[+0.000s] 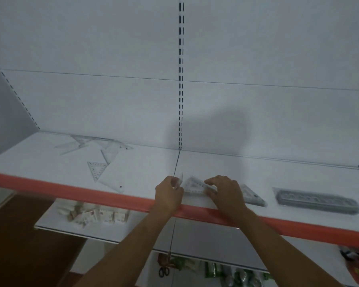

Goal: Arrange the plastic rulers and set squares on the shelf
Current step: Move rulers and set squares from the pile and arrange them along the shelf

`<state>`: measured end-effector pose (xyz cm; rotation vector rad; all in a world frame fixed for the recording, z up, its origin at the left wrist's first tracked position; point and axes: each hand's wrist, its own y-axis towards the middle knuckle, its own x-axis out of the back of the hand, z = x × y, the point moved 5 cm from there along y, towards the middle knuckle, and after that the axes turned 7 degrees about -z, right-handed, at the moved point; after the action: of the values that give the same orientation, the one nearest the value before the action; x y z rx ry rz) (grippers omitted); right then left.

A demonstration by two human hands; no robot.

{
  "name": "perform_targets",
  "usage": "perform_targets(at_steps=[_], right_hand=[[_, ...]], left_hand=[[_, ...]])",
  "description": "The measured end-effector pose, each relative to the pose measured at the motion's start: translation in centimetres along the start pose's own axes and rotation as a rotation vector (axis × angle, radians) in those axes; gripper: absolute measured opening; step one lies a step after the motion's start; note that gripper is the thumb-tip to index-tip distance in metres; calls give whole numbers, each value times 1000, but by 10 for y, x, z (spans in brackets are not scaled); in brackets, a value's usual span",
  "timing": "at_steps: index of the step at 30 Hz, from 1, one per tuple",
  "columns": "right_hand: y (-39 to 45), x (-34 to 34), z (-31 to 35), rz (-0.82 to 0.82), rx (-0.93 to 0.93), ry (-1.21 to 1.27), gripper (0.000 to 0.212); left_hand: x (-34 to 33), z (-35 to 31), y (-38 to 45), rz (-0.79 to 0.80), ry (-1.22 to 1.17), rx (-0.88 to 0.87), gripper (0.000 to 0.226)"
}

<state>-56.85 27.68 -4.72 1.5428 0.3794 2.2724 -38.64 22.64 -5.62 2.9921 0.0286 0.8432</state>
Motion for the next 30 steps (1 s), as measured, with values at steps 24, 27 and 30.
perform_targets(at_steps=[24,27,30], right_hand=[[-8,11,15,-152,-44,210,32],[-11,22,14,-174,-9,210,34],[-17,32,0,-202,-55,139,25]], left_hand=[[-4,-22,-7,23,76,-297,13],[-17,-42,-16,207,-36,-283,12],[-32,-54,-24,319,-74,-269,18]])
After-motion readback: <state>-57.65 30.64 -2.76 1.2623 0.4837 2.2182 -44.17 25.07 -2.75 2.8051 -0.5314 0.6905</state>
